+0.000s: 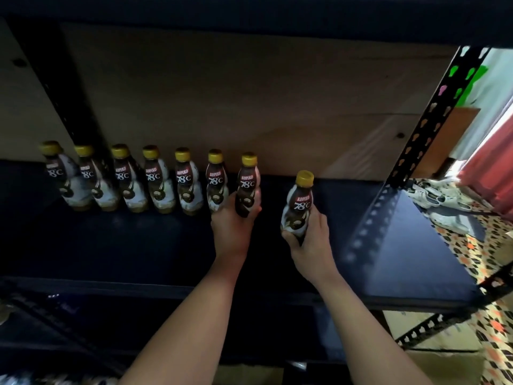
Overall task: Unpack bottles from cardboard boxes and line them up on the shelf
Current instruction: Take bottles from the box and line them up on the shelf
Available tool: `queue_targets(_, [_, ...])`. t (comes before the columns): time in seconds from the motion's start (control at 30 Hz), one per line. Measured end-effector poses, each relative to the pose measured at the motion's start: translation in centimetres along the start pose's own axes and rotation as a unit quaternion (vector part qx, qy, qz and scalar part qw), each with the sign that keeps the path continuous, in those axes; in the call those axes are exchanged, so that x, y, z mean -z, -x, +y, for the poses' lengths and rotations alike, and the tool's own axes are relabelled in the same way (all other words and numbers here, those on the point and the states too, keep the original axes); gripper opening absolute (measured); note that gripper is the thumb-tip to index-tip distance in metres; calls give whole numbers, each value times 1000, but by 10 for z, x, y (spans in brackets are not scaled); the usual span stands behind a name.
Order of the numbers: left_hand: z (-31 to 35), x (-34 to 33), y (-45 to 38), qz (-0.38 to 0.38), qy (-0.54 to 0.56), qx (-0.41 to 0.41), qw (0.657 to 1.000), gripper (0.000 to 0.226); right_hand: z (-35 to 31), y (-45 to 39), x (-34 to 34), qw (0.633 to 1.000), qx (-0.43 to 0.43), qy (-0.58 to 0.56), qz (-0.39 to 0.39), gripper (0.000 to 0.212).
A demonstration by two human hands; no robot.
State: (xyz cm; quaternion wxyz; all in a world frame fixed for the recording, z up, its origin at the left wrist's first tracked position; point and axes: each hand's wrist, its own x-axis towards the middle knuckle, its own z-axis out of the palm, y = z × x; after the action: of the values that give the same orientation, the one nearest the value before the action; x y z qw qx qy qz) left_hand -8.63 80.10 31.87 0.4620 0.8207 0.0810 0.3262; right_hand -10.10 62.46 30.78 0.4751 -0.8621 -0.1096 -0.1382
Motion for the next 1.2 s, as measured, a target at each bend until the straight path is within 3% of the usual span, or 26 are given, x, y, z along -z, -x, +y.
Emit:
queue_targets(0.23, [-9,-1,-2,16,-29,22,999,30,-12,-33,-29,999,-45,18,4,85])
queue_targets(1.2, [-9,-1,1,21,-30,28,999,36,-12,-40,-51,1000,-26,-4,14,97])
